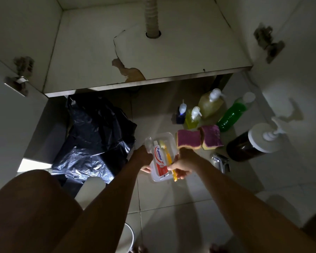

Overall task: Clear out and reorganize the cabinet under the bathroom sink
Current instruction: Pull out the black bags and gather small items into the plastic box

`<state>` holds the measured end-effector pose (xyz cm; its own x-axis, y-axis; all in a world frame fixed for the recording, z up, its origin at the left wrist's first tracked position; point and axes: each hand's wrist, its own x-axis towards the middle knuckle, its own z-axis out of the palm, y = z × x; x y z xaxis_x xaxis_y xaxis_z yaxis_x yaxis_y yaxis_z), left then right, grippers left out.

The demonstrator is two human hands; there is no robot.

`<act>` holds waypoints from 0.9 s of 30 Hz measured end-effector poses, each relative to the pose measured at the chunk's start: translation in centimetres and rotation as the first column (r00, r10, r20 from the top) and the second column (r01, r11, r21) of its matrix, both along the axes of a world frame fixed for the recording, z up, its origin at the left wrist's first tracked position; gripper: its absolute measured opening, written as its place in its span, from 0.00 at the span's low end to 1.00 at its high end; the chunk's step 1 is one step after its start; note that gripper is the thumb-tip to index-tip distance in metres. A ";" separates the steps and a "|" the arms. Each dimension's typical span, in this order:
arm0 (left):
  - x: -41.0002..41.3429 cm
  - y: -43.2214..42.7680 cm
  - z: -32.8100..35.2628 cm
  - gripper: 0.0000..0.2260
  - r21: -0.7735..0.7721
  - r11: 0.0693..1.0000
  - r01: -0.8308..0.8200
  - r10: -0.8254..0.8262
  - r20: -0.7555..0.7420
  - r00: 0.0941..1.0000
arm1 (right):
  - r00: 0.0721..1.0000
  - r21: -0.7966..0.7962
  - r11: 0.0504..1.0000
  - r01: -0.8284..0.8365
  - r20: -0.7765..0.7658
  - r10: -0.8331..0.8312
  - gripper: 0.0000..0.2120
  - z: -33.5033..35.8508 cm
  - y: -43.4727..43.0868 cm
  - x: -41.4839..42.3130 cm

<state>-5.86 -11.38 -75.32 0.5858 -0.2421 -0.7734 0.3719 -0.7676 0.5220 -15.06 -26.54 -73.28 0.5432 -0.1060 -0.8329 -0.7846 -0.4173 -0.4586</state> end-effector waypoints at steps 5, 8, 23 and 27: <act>-0.3 -1.1 0.5 0.05 -0.015 1.000 -0.016 0.016 -0.004 1.000 | 0.963 -0.244 0.946 0.212 0.219 -0.160 0.22 -2.6 -1.2 -1.4; -0.2 -1.6 0.4 0.06 0.000 1.000 0.001 -0.001 0.016 1.000 | 0.953 -0.565 0.784 0.258 0.280 -0.111 0.15 -2.8 -4.6 -3.3; 0.0 -2.1 -1.1 0.05 0.059 0.996 0.060 -0.064 0.072 0.995 | 0.989 -0.723 0.675 0.148 0.106 -0.103 0.15 -7.9 -7.4 -9.7; 0.0 -1.9 -1.5 0.04 0.038 0.998 0.060 -0.062 0.062 0.996 | 0.955 -0.657 0.707 0.262 0.280 -0.095 0.20 -5.5 -7.4 -7.1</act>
<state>-5.87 -13.31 -76.82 0.6187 -0.2518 -0.7442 0.2911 -0.8063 0.5149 -22.12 -33.96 -78.74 0.6041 -0.7103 -0.3612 -0.7969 -0.5423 -0.2663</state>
